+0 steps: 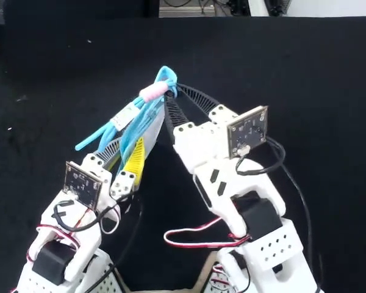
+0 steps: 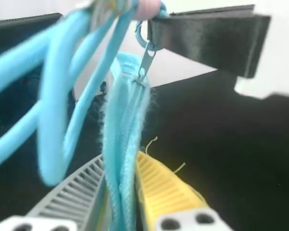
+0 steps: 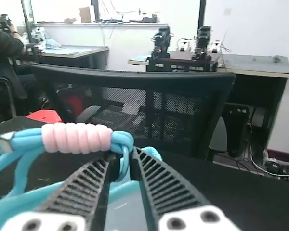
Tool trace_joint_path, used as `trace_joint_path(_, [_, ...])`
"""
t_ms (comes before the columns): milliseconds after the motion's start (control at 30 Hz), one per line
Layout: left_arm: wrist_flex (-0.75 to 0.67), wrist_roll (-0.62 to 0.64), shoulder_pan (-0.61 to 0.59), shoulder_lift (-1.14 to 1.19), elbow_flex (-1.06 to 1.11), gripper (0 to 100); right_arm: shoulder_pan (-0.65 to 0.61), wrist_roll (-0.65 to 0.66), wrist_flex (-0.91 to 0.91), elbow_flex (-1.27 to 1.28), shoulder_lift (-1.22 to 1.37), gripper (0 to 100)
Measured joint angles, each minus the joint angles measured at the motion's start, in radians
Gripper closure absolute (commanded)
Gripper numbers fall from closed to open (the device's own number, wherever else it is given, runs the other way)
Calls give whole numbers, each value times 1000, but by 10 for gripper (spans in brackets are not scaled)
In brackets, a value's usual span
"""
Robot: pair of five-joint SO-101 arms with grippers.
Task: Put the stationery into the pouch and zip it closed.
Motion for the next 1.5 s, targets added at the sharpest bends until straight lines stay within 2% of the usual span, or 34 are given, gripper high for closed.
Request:
trace_joint_path(300, [75,-11,0,-18,-14,970,43,0,0,2,2,988])
trace_joint_path(533, [78,-15,0,-18,-15,970,60,0,-14,2,15,988])
trace_joint_path(967, [87,-15,0,-20,-15,970,112,0,25,-126,196,988])
trace_joint_path(1200, [87,-15,0,-20,-15,970,192,0,26,-199,319,988])
trace_joint_path(1500, [87,-17,0,-20,-15,970,204,0,26,-292,436,988])
